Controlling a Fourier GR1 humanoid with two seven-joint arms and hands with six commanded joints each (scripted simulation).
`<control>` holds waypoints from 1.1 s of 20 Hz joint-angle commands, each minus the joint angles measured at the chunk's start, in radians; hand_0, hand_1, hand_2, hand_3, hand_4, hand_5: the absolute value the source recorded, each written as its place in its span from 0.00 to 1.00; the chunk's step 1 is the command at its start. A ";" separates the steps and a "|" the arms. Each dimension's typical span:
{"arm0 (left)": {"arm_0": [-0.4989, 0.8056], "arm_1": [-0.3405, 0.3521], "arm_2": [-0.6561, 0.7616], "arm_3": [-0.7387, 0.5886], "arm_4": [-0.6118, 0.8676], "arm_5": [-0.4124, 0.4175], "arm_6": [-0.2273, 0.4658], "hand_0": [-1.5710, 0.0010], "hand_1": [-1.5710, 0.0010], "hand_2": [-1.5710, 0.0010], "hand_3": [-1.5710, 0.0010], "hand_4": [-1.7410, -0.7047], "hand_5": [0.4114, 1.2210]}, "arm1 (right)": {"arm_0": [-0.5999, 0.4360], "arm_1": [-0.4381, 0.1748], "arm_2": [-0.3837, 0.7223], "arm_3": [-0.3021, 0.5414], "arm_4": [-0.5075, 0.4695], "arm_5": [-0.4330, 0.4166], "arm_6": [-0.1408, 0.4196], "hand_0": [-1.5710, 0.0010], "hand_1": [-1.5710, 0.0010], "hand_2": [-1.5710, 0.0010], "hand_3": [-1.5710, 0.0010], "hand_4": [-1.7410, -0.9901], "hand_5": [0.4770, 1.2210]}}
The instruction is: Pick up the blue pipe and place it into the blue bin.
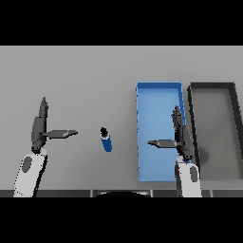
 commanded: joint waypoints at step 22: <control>0.087 0.201 -0.199 -0.133 0.019 -0.500 -0.068 1.00 1.00 1.00 1.00 0.53 0.15 | 0.085 -0.148 0.093 -0.084 0.143 0.085 -0.070 1.00 1.00 1.00 1.00 0.65 0.20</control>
